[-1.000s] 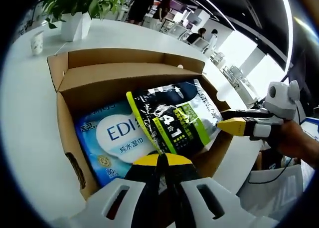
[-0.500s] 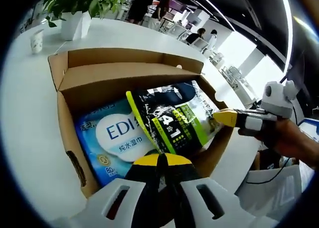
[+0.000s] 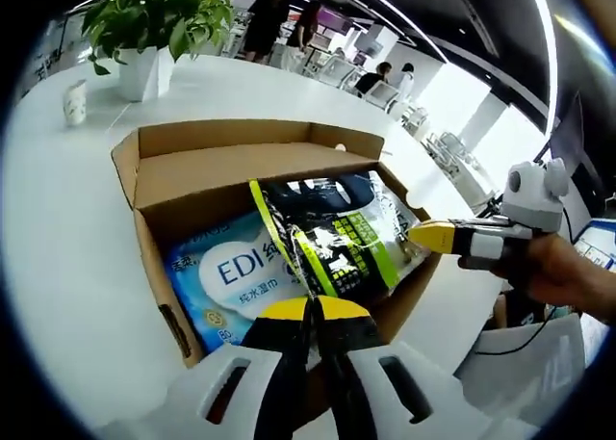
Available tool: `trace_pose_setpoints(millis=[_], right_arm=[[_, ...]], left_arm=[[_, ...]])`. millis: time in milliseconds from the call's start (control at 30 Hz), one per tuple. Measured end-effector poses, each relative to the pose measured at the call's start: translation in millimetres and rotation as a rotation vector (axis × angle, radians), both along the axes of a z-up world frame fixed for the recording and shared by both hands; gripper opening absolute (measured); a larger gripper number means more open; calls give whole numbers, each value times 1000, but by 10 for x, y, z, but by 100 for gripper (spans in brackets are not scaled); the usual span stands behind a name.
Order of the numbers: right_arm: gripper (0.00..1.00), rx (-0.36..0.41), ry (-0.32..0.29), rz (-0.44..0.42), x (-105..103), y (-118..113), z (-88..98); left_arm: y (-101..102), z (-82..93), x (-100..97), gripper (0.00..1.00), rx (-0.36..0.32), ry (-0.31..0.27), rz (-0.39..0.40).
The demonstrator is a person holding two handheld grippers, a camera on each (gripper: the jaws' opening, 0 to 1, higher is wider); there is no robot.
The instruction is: Operate the shoe box by opening the lid, removing the specified soft item, and placing it in the target area until the item is outside and the box remains undamaged.
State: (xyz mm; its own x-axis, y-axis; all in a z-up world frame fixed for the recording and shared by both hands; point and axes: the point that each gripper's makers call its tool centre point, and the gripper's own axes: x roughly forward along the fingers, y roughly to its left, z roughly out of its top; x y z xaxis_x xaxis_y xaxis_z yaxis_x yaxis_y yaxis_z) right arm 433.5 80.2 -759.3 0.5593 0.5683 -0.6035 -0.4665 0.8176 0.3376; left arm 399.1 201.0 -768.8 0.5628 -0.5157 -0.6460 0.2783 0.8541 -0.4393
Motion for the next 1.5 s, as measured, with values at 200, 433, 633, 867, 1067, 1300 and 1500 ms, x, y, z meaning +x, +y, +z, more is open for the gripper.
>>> trace_pose_setpoints(millis=[200,433,633,867,1067,1300,1500], right_arm=[[0,4,-13,-4,-40,-17,78],[0,9,-26,-24,-82,-123,148],[0,11,-32,-48,-128,-286,191],[0,15,-44,-80,-143,-486,255],[0,22,-57,-103,-175,-673,320],[0,25,-57,-129,-222,-889,327],[0,27,-54,-161,-264,-1122,327]], left_arm=[[-5,127,9,0,-1,-28,0],[-110,204,2,0,0,-50,-22],[-271,277,19,0,-5,-64,-42],[-459,327,35,0,-4,-77,-71],[-624,378,38,0,-7,-86,-95],[-849,423,44,0,-5,-94,-130],[-1067,437,30,0,-5,-98,-161]])
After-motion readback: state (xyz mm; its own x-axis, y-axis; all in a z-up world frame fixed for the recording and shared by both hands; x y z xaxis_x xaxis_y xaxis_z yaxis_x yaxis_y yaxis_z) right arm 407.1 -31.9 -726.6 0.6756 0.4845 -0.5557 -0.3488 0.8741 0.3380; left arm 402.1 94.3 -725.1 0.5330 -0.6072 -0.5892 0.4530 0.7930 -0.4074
